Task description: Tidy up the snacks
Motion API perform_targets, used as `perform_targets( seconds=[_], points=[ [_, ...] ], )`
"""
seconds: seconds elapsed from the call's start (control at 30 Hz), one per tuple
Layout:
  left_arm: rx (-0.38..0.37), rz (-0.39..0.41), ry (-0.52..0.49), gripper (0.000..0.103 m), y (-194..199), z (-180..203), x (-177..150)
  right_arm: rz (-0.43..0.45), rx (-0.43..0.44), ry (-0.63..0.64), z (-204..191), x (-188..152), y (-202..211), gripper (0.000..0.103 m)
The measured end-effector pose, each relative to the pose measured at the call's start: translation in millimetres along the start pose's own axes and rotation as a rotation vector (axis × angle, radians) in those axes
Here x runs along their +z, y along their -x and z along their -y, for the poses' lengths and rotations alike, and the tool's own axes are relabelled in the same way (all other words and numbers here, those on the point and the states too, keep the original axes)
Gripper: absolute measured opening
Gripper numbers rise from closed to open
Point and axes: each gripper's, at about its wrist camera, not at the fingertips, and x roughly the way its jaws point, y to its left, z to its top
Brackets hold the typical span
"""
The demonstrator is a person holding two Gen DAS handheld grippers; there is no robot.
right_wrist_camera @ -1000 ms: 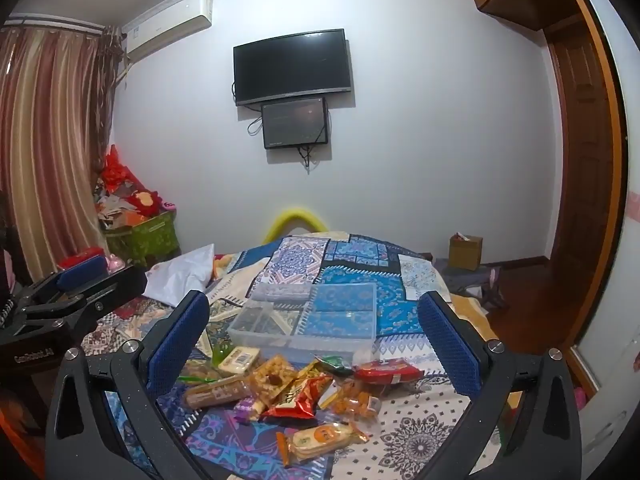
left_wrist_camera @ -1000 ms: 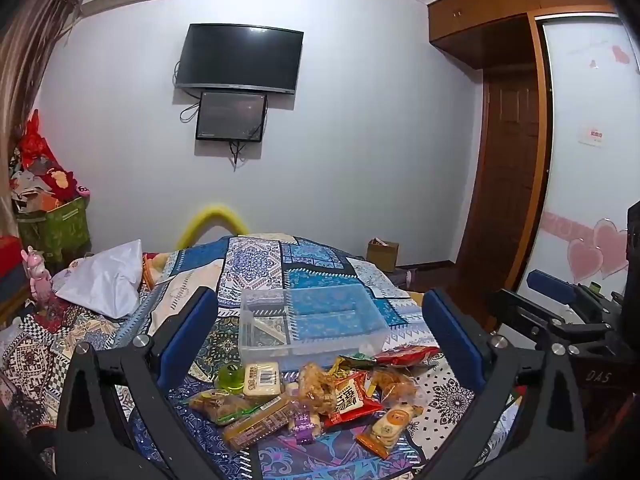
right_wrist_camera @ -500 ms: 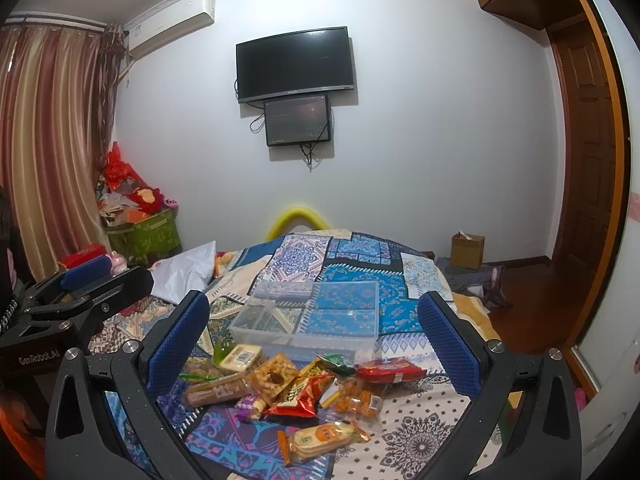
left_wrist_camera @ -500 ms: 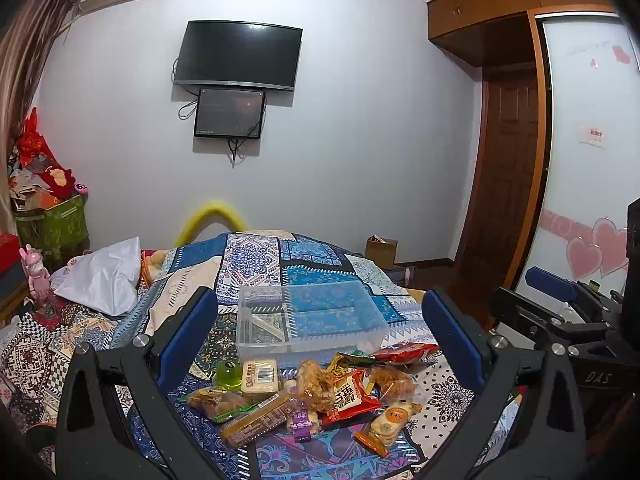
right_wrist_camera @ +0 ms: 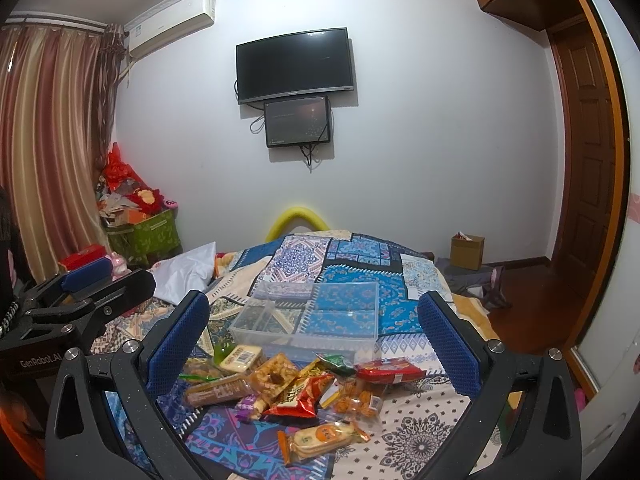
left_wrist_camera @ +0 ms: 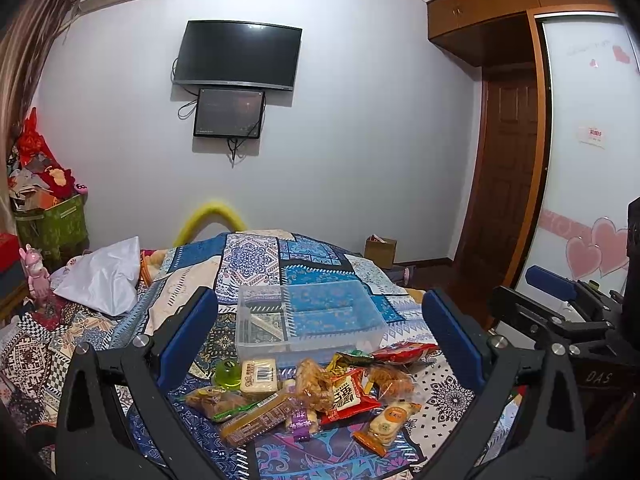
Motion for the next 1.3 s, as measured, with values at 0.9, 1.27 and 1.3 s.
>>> perform_targets(
  seconds=[0.9, 1.27, 1.3],
  points=[
    [-0.008, 0.006, -0.003, 0.103, 3.9, -0.2, 2.2, 0.004, -0.006, 0.007, 0.5, 0.7, 3.1, 0.103],
    [0.003, -0.002, -0.019, 0.103, -1.2, -6.0, 1.4, -0.013, -0.014, 0.011, 1.3, 1.1, -2.9, 0.103],
    [0.0, -0.006, -0.021, 0.103, -2.8, -7.1, 0.7, -0.019, -0.015, 0.008, 2.2, 0.3, -4.7, 0.103]
  ],
)
